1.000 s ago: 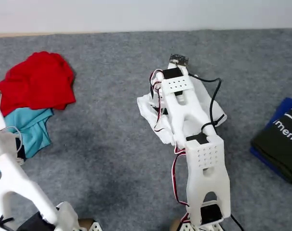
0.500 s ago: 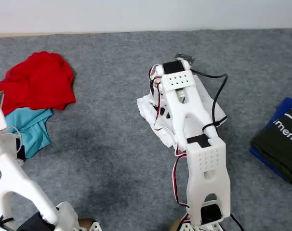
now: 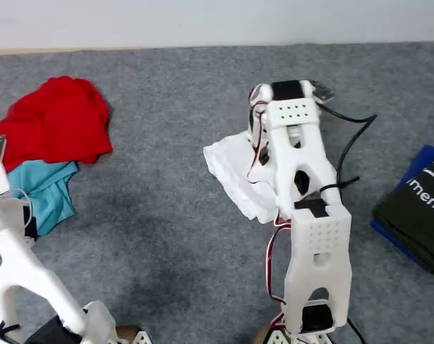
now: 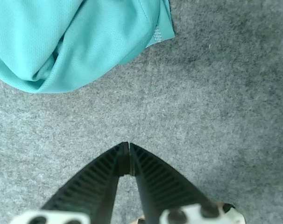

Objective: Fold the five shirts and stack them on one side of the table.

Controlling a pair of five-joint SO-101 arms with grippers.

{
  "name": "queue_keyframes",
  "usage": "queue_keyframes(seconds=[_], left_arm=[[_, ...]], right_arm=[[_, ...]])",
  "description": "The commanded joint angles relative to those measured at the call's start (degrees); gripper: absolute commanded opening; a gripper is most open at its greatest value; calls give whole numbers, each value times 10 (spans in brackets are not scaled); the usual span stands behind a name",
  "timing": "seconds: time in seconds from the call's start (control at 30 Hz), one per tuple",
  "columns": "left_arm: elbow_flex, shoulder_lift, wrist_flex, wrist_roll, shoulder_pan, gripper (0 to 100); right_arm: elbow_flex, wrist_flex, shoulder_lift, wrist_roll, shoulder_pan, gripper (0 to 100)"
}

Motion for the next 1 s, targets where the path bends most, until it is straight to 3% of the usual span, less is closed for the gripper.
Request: queue_keyframes(seconds=[0.0,0.47,0.67,0.97], left_arm=[[-20,-18,-14,-4,0,7],[-20,-18,-15,-36,-3,7],[-20,-17,-16,-36,-3,7],[-20,-18,-23,-35,-3,7]], right_arm=[[-25,-17,-32,-7,18,407],[-29,-161,155,-2,27,407],[-30,-168,167,31,28,400],[-30,-160,168,34,30,9]])
